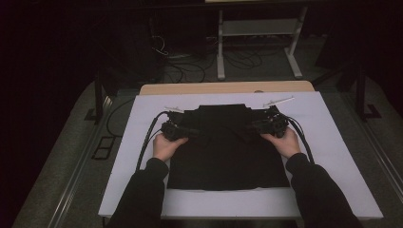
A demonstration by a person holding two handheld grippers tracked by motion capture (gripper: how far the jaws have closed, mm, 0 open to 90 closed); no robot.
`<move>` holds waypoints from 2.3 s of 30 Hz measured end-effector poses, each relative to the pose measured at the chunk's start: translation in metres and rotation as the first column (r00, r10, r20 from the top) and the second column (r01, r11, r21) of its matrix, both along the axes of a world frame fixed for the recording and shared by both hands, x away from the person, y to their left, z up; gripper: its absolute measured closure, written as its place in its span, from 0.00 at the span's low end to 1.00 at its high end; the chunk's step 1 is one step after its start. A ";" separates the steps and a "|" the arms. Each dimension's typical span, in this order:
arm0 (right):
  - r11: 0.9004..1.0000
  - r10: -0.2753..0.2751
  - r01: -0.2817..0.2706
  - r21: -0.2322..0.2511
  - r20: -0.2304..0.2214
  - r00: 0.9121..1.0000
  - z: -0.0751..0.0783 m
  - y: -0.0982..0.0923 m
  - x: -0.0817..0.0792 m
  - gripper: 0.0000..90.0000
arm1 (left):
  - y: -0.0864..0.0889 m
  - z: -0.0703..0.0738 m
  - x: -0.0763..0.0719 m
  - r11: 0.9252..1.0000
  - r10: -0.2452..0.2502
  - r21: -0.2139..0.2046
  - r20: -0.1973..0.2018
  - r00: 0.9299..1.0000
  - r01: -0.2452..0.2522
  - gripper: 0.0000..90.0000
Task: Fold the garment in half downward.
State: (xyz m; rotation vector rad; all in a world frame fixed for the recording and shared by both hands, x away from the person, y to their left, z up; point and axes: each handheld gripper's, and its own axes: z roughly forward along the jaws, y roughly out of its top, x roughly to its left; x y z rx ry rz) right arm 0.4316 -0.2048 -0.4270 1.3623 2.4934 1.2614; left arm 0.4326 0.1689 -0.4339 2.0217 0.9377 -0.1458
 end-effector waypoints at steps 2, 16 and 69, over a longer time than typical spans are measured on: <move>1.000 0.007 -0.007 -0.007 -0.012 1.000 -0.003 0.002 0.002 0.53 | 0.000 0.000 0.000 1.000 0.001 -0.003 0.000 1.000 -0.001 0.98; 0.997 0.078 -0.077 0.003 -0.043 0.996 -0.007 0.006 0.000 0.92 | 0.002 -0.003 -0.004 1.000 -0.005 0.006 -0.002 1.000 0.005 0.98; 0.983 0.181 -0.182 0.025 0.037 0.983 0.003 -0.015 -0.086 0.92 | 0.002 0.018 -0.076 0.995 -0.103 -0.005 0.104 0.989 0.104 0.98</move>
